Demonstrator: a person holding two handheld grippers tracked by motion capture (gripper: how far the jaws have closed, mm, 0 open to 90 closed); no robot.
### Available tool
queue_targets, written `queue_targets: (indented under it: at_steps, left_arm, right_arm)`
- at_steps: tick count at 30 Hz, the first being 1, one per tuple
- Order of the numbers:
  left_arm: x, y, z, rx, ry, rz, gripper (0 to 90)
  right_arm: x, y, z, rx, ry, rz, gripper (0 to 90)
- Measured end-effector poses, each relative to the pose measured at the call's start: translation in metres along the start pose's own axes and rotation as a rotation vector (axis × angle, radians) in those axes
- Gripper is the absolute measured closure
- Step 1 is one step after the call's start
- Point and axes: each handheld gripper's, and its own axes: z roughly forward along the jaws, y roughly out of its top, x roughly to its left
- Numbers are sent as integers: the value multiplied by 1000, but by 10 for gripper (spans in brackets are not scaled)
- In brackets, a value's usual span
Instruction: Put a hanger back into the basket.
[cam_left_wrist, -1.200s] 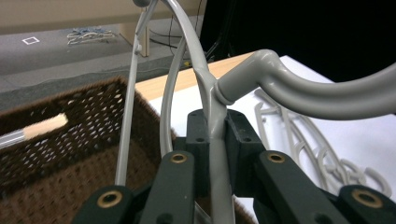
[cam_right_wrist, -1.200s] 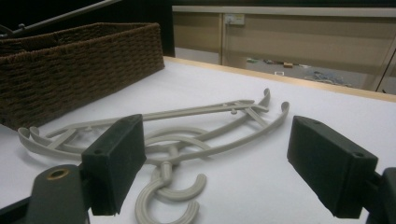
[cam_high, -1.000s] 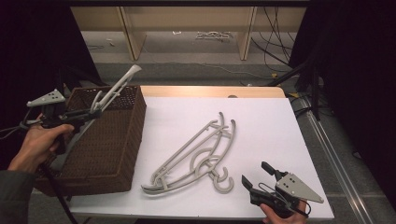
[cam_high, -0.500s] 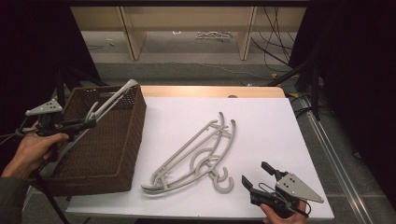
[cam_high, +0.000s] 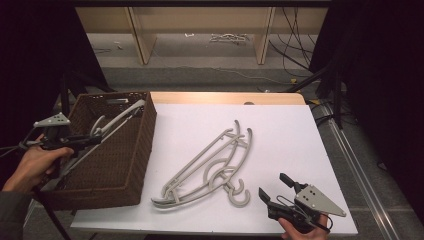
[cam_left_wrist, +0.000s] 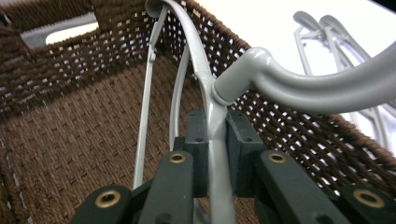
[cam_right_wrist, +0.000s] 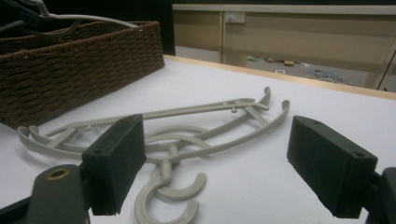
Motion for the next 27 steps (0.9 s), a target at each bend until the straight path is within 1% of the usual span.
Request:
queue_targets:
  at_steps: [1, 2, 3, 4, 5, 7, 8, 9, 10, 11, 12, 13, 14, 15, 16, 17, 18, 19, 20, 21, 22, 24, 26, 27]
  left_arm:
    - [0, 0, 0, 0, 0, 0, 802]
    - [0, 0, 4, 46, 9, 24, 801]
    - [0, 0, 4, 46, 9, 24, 801]
    - [-3, -1, 11, 55, 16, 14, 800]
    - [-3, -1, 11, 55, 16, 14, 800]
    - [-1, -3, 18, 103, 23, 31, 799]
    - [0, -4, 21, 116, 26, 31, 798]
    - [0, -4, 21, 116, 26, 31, 797]
    - [0, -6, 27, 131, 22, 28, 797]
    - [0, -6, 27, 131, 22, 28, 797]
    - [-1, -7, 28, 139, 10, 30, 796]
    - [-2, -8, 30, 164, 14, 43, 796]
    - [-4, -11, 34, 211, 10, 57, 792]
    - [-4, -11, 34, 211, 10, 57, 786]
    - [-5, -13, 36, 222, 13, 55, 769]
    - [-6, -14, 37, 247, 13, 69, 769]
    - [-6, -17, 38, 247, -1, 59, 757]
    - [-6, -17, 38, 247, -1, 59, 753]
    - [-5, -17, 36, 256, 12, 69, 758]
    - [-5, -17, 36, 256, 12, 69, 748]
    - [-5, -17, 35, 238, 20, 41, 741]
    - [-4, -17, 32, 236, 17, 43, 726]
    - [-6, -15, 29, 204, 26, 28, 684]
    - [-6, -15, 29, 204, 26, 28, 664]
  right_arm:
    - [0, 0, 0, 0, 0, 0, 204]
    - [-1, 0, 0, 3, 3, -7, 204]
    - [-1, 0, 0, 3, 3, -7, 204]
    - [0, 0, 0, 4, 3, -6, 204]
    - [0, 0, 0, 4, 3, -6, 204]
    - [0, 0, 0, 4, 2, -10, 204]
    - [0, 0, 0, 8, 3, -9, 204]
    - [0, 0, 0, 8, 3, -9, 204]
    - [0, 0, 0, 10, 5, -2, 204]
    - [0, 0, 0, 5, 3, -9, 204]
    - [0, 0, 0, 7, 3, -7, 204]
    - [0, 0, 0, 7, 3, -7, 204]
    - [0, 0, 0, 4, 0, -3, 205]
    - [0, 0, 0, 3, 2, -3, 205]
    - [0, 0, 0, 8, 2, -3, 204]
    - [0, 0, 0, 8, 2, -3, 204]
    - [0, 0, 0, 1, 0, -10, 205]
    - [0, 0, 0, 1, 0, -10, 205]
    - [0, 0, 0, 2, 1, -10, 205]
    - [0, 0, 0, 2, 1, -10, 205]
    - [0, 0, 0, 5, 2, -4, 205]
    - [0, 0, 0, 6, 2, -3, 205]
    - [0, 0, 0, 3, -1, -3, 205]
    - [0, 0, 0, 3, -1, -3, 205]
